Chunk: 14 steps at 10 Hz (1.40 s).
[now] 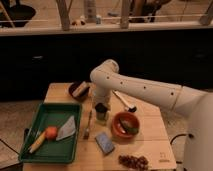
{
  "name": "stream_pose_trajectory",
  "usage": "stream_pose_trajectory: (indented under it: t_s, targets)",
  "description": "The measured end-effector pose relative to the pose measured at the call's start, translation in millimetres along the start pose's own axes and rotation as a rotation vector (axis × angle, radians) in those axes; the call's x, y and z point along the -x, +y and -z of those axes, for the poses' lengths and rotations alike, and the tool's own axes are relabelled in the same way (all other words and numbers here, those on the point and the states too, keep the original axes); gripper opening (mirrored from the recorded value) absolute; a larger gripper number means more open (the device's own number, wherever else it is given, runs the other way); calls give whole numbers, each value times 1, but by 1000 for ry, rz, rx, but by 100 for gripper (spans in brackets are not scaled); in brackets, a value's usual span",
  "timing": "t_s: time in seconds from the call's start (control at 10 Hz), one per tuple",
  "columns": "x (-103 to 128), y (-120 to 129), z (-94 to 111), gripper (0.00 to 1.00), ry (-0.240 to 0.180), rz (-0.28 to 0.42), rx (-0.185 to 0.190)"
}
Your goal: Stack cups on top of each other
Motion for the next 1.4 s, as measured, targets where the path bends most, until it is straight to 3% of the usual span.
stream_pose_trajectory:
  t_s: [0.2,0.3,1.0,1.4]
  targets:
    - [-1,4,-2,1,-7,-6,-6]
    - [-1,5,-3,7,-11,-7,-9]
    - [-4,6,-6,77,-31,-8,-14]
    - [-4,7,-6,80,-36,-9,-16]
